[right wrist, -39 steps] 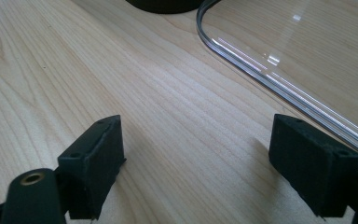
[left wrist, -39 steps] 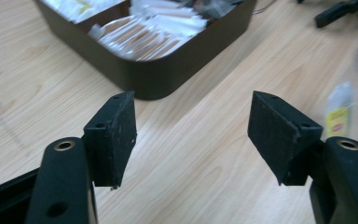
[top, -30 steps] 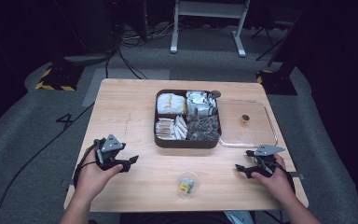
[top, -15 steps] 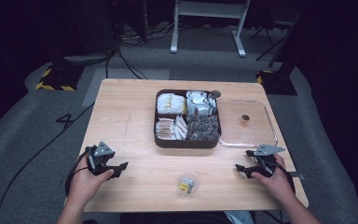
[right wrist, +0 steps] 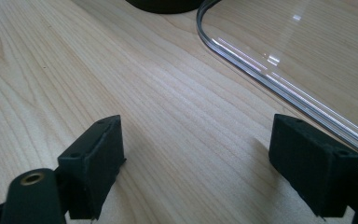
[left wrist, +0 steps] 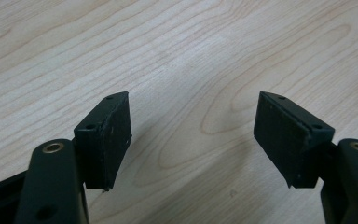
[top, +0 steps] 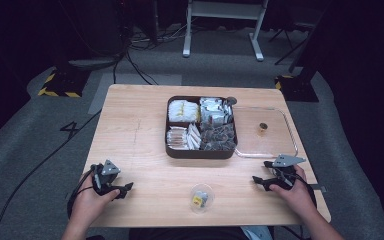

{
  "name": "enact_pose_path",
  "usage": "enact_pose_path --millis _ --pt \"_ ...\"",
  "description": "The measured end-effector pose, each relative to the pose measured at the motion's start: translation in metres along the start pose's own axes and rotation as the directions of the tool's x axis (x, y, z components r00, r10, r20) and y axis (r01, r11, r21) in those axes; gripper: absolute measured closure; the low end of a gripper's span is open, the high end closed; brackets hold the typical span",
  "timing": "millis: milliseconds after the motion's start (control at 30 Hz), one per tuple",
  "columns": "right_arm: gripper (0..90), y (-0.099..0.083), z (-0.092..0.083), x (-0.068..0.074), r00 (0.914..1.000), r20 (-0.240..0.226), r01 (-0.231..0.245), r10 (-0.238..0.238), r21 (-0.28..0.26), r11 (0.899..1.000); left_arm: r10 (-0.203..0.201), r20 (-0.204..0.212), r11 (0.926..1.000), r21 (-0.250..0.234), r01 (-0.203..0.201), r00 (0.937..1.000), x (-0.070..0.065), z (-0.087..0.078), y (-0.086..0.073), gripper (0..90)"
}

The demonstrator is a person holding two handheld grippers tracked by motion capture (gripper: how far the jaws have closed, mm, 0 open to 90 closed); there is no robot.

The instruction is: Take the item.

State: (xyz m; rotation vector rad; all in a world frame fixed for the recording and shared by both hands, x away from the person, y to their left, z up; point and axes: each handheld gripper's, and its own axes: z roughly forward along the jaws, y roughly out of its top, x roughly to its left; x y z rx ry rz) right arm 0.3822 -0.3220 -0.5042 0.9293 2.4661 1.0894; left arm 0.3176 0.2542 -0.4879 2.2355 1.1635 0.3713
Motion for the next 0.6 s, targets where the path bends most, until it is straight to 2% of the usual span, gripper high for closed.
enact_pose_path --millis 100,267,300,333,600 --pt "18.0 0.0 0.0 0.0 1.0 0.0 0.0 0.0 0.0 1.0 0.002 0.001 1.0 0.004 -0.002 1.0 0.0 0.003 -0.003 27.3" --pt "18.0 0.0 0.0 0.0 1.0 0.0 0.0 0.0 0.0 1.0 0.018 0.003 0.9987 -0.049 -0.018 0.9998 0.003 0.008 -0.008 19.8" --pt "18.0 0.0 0.0 0.0 1.0 0.0 0.0 0.0 0.0 1.0 0.02 0.002 0.9971 -0.073 -0.02 0.9998 0.004 0.011 -0.009 13.5" --pt "18.0 0.0 0.0 0.0 1.0 0.0 0.0 0.0 0.0 1.0 0.017 0.004 0.9953 -0.096 -0.016 0.9999 0.005 0.013 -0.011 13.5" --pt "17.8 0.0 0.0 0.0 1.0 0.002 0.0 0.0 0.0 1.0 0.01 0.003 0.9957 -0.093 -0.01 0.9999 0.006 0.014 -0.01 12.0"
